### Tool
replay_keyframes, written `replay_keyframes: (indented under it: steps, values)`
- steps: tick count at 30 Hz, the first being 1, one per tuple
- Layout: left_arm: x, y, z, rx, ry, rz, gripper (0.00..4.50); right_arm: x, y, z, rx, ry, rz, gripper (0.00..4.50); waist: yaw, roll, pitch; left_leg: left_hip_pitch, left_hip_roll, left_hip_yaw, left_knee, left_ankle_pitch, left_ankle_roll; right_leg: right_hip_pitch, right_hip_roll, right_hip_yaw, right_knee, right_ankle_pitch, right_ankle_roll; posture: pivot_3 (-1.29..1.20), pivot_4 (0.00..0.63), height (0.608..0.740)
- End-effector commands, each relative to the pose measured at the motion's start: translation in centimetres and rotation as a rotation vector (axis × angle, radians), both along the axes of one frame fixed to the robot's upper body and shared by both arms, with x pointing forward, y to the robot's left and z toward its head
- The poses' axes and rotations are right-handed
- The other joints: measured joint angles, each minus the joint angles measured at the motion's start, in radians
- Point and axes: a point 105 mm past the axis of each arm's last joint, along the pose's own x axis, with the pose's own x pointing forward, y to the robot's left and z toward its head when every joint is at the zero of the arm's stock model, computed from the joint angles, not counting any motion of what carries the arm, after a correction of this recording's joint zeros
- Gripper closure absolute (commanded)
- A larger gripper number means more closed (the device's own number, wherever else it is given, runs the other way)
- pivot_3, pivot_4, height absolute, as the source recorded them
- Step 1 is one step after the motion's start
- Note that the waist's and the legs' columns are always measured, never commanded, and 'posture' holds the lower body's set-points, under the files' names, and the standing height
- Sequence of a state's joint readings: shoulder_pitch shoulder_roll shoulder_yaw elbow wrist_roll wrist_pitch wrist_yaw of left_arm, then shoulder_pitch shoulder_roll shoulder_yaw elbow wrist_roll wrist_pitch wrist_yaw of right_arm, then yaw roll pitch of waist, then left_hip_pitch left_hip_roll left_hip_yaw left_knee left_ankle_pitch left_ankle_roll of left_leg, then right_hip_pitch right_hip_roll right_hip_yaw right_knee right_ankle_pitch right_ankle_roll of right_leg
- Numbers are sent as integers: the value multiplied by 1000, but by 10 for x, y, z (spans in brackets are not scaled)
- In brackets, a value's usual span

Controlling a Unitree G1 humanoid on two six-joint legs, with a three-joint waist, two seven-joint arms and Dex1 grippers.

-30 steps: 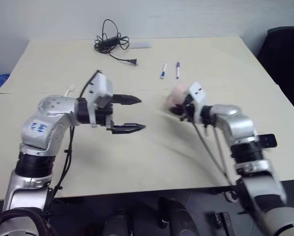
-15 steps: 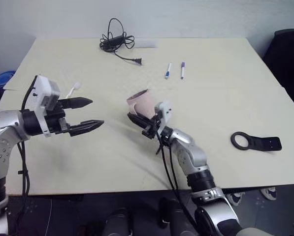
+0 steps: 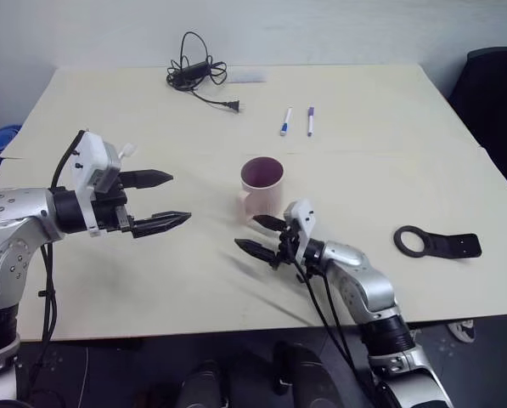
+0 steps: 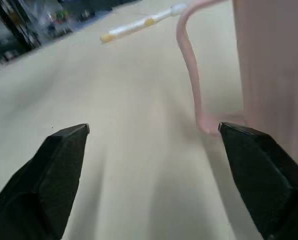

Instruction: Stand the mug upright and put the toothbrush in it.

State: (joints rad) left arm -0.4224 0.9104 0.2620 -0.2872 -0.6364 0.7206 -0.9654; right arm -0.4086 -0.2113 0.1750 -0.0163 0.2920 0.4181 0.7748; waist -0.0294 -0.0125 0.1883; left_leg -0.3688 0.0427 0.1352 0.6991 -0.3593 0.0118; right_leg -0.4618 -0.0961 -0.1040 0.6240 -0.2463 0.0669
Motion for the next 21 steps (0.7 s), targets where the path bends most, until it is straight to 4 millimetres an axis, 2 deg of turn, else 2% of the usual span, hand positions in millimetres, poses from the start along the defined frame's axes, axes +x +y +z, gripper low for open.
replay_keyframes:
  steps: [1, 4, 6, 9, 11, 14, 16, 18, 21]
  values:
    - [3, 2, 3, 0, -24, -5, 0, -1, -7, 6, -99, -64, -42, 350, 1, 0, 0, 0, 0, 0, 0, 0, 0, 0, 0, 0, 0, 0, 0, 0, 150, 740]
    - [6, 7, 1, 5, -13, 19, 0, -2, -30, 14, -170, -87, -80, 350, 3, 0, 0, 0, 0, 0, 0, 0, 0, 0, 0, 0, 0, 0, 0, 0, 150, 740]
    - [11, 15, -1, 29, -3, 67, 0, -12, -48, 31, -177, -86, -70, 5, 6, 0, 0, -1, -1, 0, 0, 0, 0, 0, 0, 0, -1, 0, 0, 0, 150, 740]
    - [31, 44, -10, 128, -11, 234, 0, -29, -69, 61, -239, -132, -33, 5, 6, 0, 0, -1, -1, 0, 0, 0, 1, 0, 0, -1, -1, 0, 0, 0, 150, 740]
    - [47, 70, -15, 194, 12, 379, 0, -44, -75, 81, -242, -147, 23, 5, 6, 0, 0, 0, -2, 0, 0, 0, 1, 0, 0, -1, -1, 0, 0, 0, 150, 740]
    - [75, 114, -12, 234, 52, 608, 0, -72, -81, 117, -187, -144, 143, 5, 8, -1, 0, 0, -5, -1, 0, 0, 1, 0, 2, -1, -1, 0, 0, 0, 150, 740]
    - [93, 127, -6, 212, 60, 679, 0, -83, -84, 131, -171, -149, 188, 5, 11, -1, 0, 0, -5, -1, 0, 0, 1, 0, 2, -2, 0, 0, 0, 0, 150, 740]
    - [113, 129, -2, 193, 67, 717, 0, -86, -86, 142, -165, -168, 191, 5, 27, -4, 0, 0, -6, 1, 0, -1, 2, 0, 1, -2, -1, 0, 0, 0, 150, 740]
    - [133, 134, -13, 239, 90, 792, 0, -83, -90, 148, -184, -186, 154, 5, 35, -7, -2, -1, -8, 9, 0, -1, 4, 0, 0, -3, -2, 1, 1, 0, 150, 740]
